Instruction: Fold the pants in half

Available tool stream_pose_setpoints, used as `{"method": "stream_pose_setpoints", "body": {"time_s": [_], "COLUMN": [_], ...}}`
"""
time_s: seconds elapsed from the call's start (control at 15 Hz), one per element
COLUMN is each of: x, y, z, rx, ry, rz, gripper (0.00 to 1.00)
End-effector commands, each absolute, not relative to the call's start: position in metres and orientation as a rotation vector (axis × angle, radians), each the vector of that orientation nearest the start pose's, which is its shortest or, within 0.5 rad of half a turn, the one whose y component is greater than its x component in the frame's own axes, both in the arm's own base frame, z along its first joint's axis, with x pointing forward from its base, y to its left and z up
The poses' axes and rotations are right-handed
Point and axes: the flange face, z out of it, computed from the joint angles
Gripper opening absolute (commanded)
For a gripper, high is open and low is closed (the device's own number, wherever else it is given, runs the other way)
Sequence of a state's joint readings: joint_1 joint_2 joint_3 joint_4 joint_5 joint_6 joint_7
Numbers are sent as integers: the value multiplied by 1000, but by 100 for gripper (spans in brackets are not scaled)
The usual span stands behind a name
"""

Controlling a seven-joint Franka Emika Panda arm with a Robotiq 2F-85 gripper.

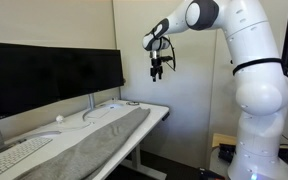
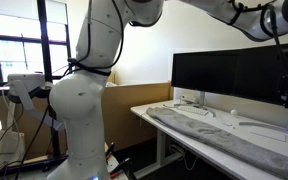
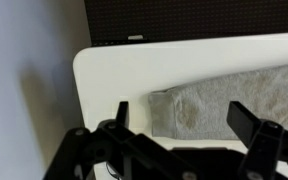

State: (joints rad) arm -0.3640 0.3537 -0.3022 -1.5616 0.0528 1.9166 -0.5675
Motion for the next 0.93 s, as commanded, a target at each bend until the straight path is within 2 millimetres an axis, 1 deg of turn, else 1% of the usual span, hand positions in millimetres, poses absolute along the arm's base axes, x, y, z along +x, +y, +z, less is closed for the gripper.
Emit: {"method": "stream_pose_setpoints", "body": {"time_s": [0.0,0.07,0.2,0.47,0.6,0.73,0.87], "x": [544,546,547,551,560,573,589], "y": [-408,-398,-401,-399,-398,-397,-394], "z": [452,445,442,440,433,424,417], "rx": [-3185,-3193,-3192,-3194,-3174,-3157,-3140], "ry": [130,163,166,174,212,213,179], "rz": [32,40,41,30,35,26,20], "gripper": [100,100,100,100,100,100,100]}}
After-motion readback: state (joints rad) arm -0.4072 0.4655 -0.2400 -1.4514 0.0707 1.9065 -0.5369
